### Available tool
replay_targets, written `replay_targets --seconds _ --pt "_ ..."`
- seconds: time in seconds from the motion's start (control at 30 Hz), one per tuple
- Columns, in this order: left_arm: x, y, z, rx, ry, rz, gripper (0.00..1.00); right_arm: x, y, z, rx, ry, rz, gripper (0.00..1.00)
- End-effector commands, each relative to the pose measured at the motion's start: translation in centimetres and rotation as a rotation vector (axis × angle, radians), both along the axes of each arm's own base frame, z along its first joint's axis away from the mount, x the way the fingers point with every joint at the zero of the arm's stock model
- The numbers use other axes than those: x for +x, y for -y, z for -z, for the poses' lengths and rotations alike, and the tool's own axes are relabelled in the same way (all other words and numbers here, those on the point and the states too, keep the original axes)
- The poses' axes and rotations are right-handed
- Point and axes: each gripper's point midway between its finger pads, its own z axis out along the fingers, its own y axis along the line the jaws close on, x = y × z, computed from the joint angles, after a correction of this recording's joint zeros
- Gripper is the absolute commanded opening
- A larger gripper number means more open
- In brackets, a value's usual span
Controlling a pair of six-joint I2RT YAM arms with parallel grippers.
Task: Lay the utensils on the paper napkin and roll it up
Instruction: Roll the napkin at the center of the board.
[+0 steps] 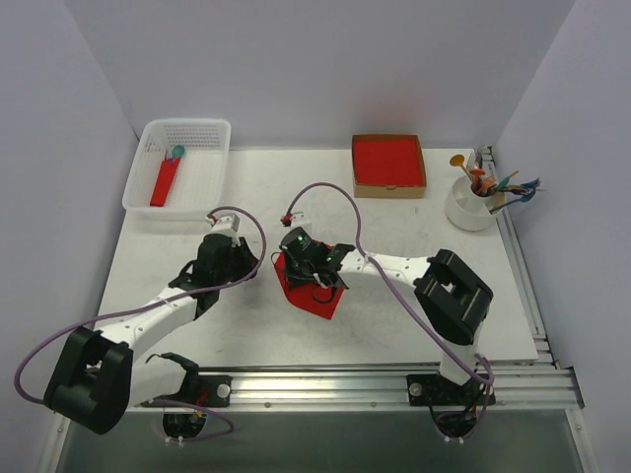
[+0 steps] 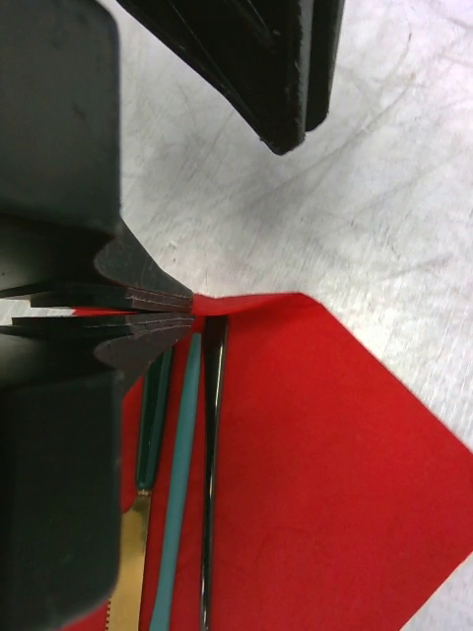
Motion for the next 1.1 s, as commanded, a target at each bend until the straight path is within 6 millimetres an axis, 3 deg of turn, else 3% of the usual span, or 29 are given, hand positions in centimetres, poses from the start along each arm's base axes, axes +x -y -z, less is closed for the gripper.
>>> replay_targets --seconds 0.0,0.37,1.07 --pt "1.7 1.7 -2.5 -0.038 0.083 0.004 0.31 0.3 0.9 -1.1 0.029 0.010 0.032 0.00" --pt "1.4 4.8 -2.0 -0.017 0.074 0.065 0.31 0.1 2.9 0.2 0.012 0.001 0.078 0.00" --pt "1.8 7.0 -0.7 0.010 0.061 0.156 0.31 2.0 4.6 1.8 -0.010 -0.014 0.079 0.00"
